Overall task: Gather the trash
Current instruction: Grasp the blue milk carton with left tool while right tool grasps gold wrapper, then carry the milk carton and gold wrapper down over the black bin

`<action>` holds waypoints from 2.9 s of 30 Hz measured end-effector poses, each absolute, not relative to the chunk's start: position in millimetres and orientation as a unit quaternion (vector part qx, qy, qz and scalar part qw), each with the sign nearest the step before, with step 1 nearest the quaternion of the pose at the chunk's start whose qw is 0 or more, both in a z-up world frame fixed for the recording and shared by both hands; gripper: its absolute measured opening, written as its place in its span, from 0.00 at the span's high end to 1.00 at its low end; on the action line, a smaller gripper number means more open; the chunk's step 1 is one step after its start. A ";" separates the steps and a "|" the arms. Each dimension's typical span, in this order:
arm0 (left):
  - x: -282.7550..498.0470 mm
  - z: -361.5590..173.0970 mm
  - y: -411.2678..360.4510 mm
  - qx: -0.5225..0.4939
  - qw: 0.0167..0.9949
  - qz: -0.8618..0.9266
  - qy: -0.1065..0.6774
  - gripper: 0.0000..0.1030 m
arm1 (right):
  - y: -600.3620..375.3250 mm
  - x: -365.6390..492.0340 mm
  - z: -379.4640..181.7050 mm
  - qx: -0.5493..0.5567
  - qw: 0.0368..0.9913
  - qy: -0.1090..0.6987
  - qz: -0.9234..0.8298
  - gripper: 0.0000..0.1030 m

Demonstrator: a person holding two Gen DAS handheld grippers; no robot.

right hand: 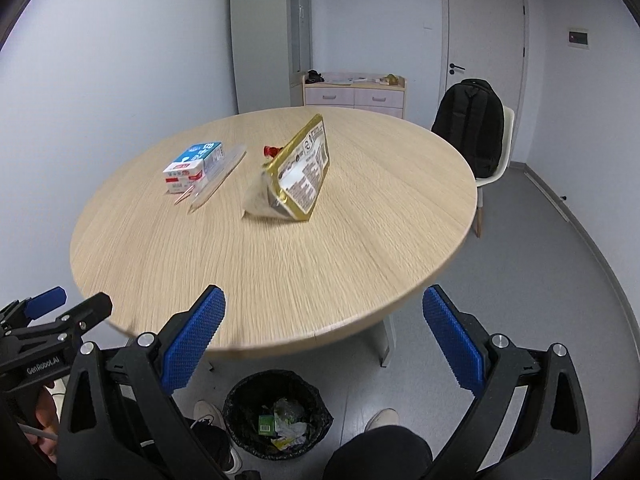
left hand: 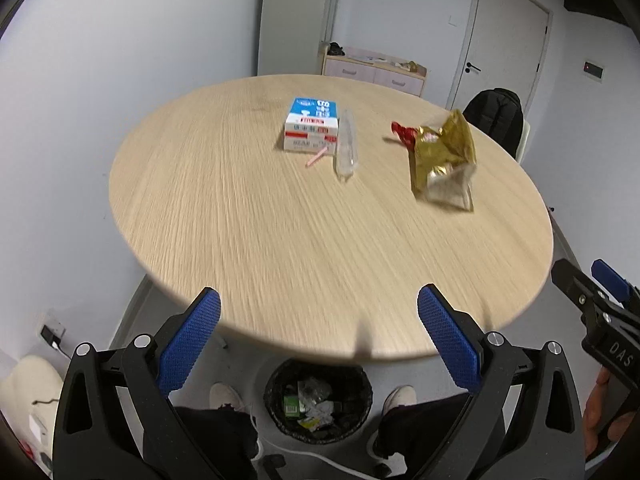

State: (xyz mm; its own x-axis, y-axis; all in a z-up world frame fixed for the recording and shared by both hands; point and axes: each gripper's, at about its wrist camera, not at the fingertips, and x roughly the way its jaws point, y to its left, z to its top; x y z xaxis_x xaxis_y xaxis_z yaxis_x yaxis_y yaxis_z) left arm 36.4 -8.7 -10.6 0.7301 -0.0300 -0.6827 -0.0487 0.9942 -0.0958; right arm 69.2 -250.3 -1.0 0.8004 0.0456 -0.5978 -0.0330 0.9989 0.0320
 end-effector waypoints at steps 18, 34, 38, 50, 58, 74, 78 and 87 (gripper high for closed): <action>189.3 16.3 11.8 -0.037 0.923 0.026 0.382 0.06 | -227.2 192.1 19.1 -0.014 0.945 0.327 0.019 0.08; 290.0 -10.7 18.4 -0.019 0.902 0.040 0.429 0.10 | -213.9 278.9 -8.6 -0.002 0.918 0.397 0.012 0.44; 298.0 -18.7 21.1 -0.024 0.896 0.037 0.441 0.29 | -216.4 283.2 -16.4 0.005 0.912 0.410 0.011 0.71; 281.8 -15.0 16.1 -0.014 0.902 0.041 0.431 0.40 | -220.8 270.2 -9.9 0.004 0.919 0.395 0.002 0.93; 266.3 -9.9 16.3 -0.013 0.905 0.036 0.423 0.40 | -220.0 254.9 1.9 0.007 0.924 0.383 0.002 0.93; 211.9 5.2 17.5 -0.014 0.909 0.036 0.415 0.40 | -211.9 221.1 16.3 -0.005 0.930 0.367 0.009 0.93; 201.9 8.4 17.0 -0.014 0.910 0.035 0.413 0.40 | -210.0 213.0 16.4 -0.007 0.930 0.366 0.009 0.93; 168.8 13.1 16.3 -0.019 0.913 0.038 0.405 0.40 | -206.8 188.3 19.8 -0.010 0.933 0.361 0.012 0.93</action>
State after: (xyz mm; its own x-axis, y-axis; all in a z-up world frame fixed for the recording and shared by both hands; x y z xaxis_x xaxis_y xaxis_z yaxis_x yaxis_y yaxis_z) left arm 168.8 16.3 13.1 0.6688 0.0541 -0.7415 -0.0846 0.9964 -0.0035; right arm 188.3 -206.8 19.8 0.7393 0.0156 -0.6732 -0.0301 0.9995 -0.0100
